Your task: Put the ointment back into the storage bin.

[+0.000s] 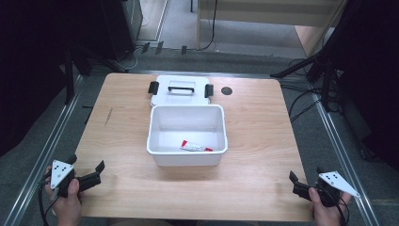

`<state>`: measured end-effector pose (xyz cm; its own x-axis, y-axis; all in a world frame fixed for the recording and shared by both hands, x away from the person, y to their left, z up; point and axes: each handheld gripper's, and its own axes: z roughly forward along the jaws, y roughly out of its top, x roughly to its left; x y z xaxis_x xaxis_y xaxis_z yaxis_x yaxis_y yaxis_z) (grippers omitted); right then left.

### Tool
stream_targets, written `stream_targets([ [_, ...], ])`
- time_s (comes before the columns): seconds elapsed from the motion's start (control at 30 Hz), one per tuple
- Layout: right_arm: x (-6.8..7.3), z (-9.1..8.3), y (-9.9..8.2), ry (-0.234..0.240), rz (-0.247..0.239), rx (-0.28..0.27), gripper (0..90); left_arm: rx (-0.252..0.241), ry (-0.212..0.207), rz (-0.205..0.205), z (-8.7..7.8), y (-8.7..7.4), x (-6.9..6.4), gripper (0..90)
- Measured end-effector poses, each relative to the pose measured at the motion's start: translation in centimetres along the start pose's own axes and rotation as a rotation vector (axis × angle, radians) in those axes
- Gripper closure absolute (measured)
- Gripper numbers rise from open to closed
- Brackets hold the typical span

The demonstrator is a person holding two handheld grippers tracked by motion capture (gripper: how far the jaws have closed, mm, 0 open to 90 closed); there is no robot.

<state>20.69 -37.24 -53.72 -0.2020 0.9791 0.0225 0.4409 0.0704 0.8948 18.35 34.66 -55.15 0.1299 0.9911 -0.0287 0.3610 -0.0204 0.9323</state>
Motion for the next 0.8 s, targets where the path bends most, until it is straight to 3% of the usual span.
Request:
stream_targets([
  [0.3, -0.3, -0.9, -1.0, 0.014, -0.004, 0.009, 0.0, -0.001, 0.005, -0.008, 0.0, 0.0, 0.2, 0.0],
  [0.8, -0.4, -1.4, -1.9, 0.031, 0.014, -0.020, 0.0, -0.004, 0.005, -0.009, -0.1, 0.0, 0.2, 0.0],
])
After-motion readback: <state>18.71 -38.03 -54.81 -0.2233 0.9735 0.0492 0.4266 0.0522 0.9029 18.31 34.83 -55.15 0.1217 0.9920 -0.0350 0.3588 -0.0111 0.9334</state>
